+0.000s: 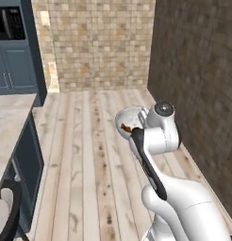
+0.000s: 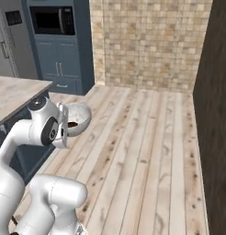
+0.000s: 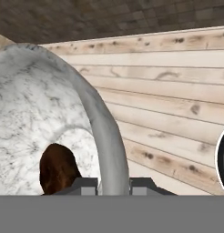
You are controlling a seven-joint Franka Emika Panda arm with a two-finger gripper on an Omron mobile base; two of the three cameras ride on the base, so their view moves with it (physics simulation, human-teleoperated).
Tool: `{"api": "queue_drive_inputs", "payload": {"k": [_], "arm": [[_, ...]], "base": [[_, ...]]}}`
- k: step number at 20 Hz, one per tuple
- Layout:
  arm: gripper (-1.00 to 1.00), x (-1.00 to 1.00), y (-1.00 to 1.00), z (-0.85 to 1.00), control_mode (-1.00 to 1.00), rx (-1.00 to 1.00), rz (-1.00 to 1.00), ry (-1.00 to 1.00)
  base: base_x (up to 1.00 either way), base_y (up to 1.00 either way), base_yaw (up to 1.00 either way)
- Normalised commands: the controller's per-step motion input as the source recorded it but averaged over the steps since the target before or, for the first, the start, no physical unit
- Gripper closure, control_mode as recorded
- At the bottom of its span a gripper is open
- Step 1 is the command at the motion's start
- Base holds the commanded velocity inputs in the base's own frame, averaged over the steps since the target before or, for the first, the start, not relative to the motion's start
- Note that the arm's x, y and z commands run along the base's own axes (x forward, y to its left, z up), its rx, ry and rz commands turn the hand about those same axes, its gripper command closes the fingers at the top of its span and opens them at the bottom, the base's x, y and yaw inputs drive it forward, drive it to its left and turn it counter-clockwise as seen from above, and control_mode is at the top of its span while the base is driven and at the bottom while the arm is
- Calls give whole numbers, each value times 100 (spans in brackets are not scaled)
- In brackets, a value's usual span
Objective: Pick the chicken drumstick and sweet potato from their plates and place them in the bowl. Then put the bowl in the fridge.
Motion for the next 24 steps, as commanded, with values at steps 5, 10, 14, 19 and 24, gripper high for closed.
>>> {"api": "queue_drive_inputs", "payload": {"k": [5,10,14,19,24], "arm": [[100,0,0,0,100,0,0,0],[100,0,0,0,100,0,0,0],[100,0,0,0,100,0,0,0],[100,0,0,0,100,0,0,0],[100,0,0,0,100,0,0,0]], "base": [[94,19,-6],[94,19,-4],[94,17,-1],[94,20,0],[92,19,7]]}}
